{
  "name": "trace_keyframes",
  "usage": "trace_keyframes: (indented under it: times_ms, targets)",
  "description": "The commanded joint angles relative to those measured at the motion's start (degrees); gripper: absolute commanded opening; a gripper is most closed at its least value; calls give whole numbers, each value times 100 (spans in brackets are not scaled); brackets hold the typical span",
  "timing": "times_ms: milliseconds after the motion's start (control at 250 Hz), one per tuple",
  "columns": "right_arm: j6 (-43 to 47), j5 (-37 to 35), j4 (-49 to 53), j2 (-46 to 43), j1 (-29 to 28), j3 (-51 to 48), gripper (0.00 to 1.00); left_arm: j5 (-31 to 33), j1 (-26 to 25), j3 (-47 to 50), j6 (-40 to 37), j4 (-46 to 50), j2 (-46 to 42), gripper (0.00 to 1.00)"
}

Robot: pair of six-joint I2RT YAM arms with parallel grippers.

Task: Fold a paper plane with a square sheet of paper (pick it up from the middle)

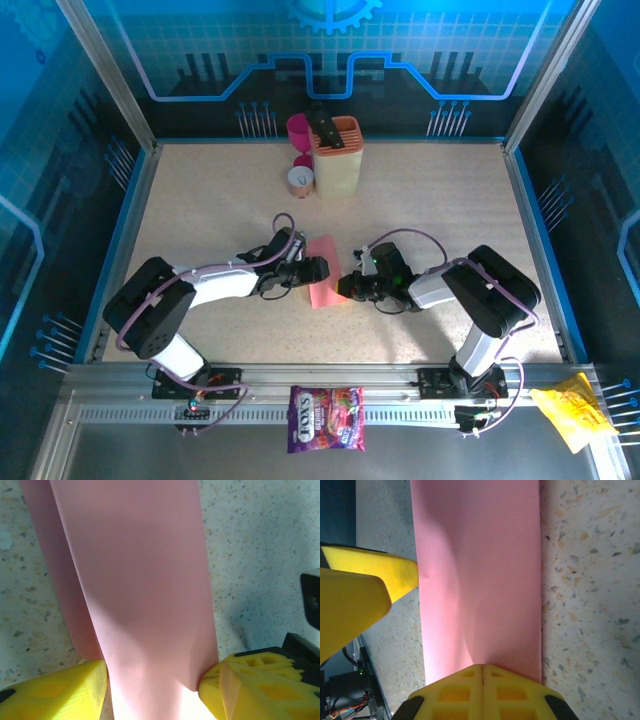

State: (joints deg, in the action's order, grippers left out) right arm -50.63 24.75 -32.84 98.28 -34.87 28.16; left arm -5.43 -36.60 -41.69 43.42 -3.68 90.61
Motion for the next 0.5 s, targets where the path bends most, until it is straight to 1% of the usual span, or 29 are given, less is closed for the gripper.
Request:
trace_keyframes:
  times_ms: [0,495]
  targets:
    - [41,-296,515,359,-36,-172,0,-125,5,158,-36,-322,-174,62]
    - [34,-294,524,350,-35,-162,0,95,100,722,-61,-674,-106,62]
